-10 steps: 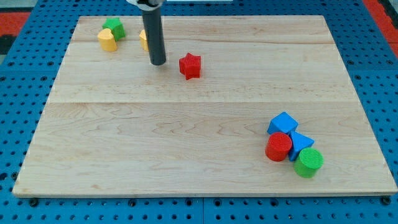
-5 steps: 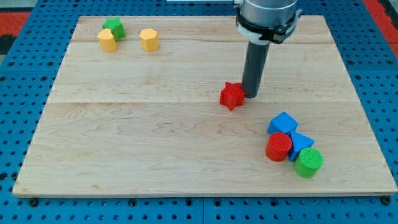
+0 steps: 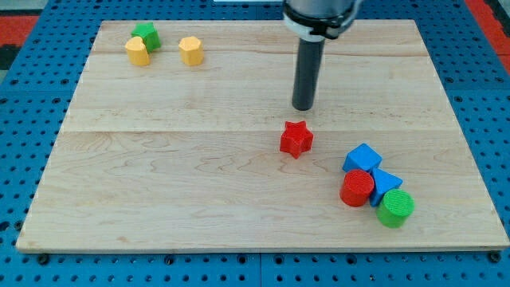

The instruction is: Move the red star towards the red circle

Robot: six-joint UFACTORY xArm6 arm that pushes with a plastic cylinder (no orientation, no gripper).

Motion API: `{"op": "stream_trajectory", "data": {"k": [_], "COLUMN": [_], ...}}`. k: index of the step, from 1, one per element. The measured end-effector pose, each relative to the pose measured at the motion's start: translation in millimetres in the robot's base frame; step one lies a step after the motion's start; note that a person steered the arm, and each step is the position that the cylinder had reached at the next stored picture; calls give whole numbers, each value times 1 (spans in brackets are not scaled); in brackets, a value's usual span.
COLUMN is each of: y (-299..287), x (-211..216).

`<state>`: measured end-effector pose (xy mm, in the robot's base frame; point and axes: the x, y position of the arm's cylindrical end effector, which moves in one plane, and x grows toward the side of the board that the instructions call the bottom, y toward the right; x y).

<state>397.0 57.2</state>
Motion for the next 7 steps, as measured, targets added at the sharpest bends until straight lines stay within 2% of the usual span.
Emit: {"op": "stream_trajectory", "data": {"k": [2, 3, 4, 6, 7], "y": [-14, 27, 30, 15, -17], "x": [38, 38, 38, 36, 31]}}
